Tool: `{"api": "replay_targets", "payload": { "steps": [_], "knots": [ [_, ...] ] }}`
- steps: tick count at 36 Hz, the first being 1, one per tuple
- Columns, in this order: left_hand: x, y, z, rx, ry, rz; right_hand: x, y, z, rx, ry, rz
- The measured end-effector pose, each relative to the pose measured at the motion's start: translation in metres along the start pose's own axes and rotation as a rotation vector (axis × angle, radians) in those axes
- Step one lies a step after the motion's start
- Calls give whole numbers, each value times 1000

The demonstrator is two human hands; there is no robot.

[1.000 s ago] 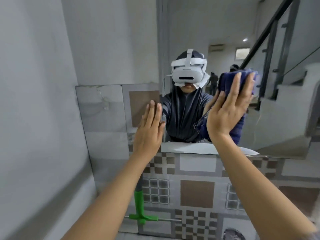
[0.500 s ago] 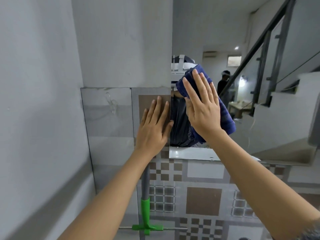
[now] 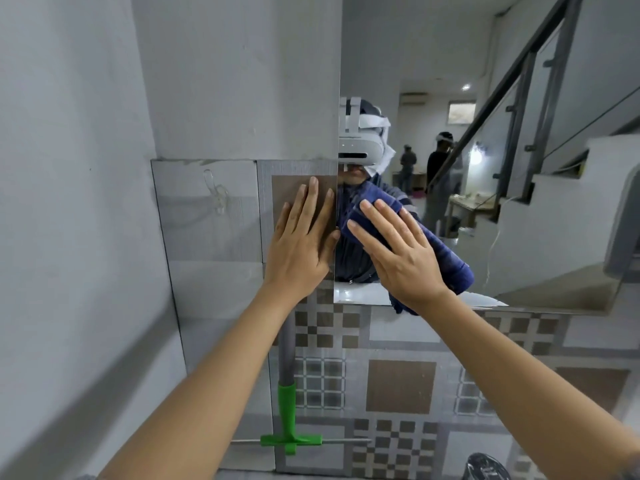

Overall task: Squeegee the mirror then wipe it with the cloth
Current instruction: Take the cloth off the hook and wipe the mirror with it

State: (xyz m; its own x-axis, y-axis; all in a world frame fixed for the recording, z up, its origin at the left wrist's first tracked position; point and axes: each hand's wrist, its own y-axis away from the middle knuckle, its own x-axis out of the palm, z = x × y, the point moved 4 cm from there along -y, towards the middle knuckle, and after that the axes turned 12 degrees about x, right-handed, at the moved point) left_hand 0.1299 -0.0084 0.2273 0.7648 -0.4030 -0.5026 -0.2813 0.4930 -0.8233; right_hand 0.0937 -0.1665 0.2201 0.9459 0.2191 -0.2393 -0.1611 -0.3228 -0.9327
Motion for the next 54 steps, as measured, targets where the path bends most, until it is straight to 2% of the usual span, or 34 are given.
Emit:
{"api": "replay_targets", "payload": {
  "steps": [9, 19, 27, 31, 39, 47, 54],
  "knots": [
    [-10, -11, 8, 96, -98, -8, 5, 19, 0, 32, 37, 69],
    [-33, -64, 11, 141, -98, -97, 13, 31, 19, 134, -7, 73],
    [-28, -65, 6, 134, -49, -139, 30, 54, 29, -216, 108, 236],
    [-27, -65, 2, 95, -31, -156, 23, 59, 13, -260, 131, 239],
    [-21, -65, -11, -20, 24, -235, -7, 76, -42, 17, 66, 55],
    [-12, -69, -22, -149, 49, -313, -39, 91, -114, 517, -11, -210],
    [-8, -68, -30, -218, 42, -357, -56, 100, -151, 716, -122, -334]
  ]
}}
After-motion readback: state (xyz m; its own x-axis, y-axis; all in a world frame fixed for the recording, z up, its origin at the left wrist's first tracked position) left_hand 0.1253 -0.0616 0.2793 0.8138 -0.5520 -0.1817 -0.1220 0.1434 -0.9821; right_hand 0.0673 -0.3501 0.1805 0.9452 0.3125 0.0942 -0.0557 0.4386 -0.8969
